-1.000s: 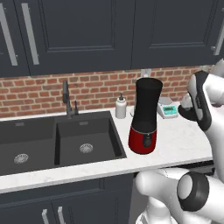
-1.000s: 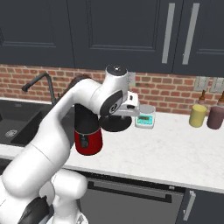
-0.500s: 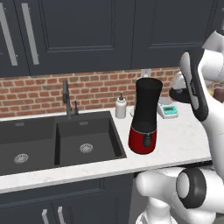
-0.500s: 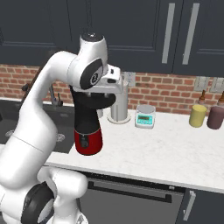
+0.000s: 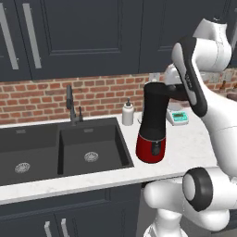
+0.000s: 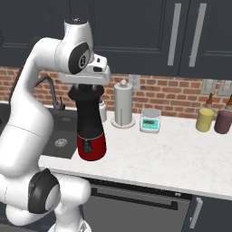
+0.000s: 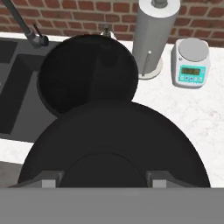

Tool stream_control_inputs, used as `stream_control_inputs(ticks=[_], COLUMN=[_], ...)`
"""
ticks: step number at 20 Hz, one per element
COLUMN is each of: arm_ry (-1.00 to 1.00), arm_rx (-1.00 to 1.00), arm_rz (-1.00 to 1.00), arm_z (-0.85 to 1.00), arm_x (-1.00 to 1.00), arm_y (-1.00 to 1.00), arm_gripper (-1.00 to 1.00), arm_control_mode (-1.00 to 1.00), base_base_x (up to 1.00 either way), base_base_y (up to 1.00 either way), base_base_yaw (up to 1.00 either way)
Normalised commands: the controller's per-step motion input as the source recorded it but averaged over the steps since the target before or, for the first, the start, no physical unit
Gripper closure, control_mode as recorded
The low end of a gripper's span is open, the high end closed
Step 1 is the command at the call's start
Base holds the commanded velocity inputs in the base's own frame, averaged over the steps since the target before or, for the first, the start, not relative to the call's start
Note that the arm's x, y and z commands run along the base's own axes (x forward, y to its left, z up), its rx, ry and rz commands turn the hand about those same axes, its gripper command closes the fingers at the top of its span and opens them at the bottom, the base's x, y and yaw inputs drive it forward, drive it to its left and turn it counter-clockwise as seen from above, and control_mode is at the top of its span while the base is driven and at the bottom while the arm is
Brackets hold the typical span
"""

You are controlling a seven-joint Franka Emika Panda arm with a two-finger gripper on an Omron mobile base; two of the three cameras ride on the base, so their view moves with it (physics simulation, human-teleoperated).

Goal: Close the lid blender by securely placing the lid on top.

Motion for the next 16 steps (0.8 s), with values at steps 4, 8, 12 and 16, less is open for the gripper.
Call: stream_control_inputs(ticks=[4,8,12,16], arm_ry=[0.00,-0.02,-0.02,-0.04], arm_rx=[-0.05,-0.02,0.00,-0.01], arm_rz=[0.00,0.01,0.00,0.00], arm_z=[-0.04,0.00,-0.04,-0.10], arm_x=[0.35,0.24,0.19,0.13], arm_y=[0.35,0.36,0.26,0.09], arm_gripper=[1.00,1.00,1.00,1.00], arm_control_mode=[-1.00,-1.00,-1.00,-1.00], base_base_x=[0.00,0.00,0.00,0.00], base_base_y=[0.00,0.00,0.00,0.00], base_base_yaw=[0.00,0.00,0.00,0.00])
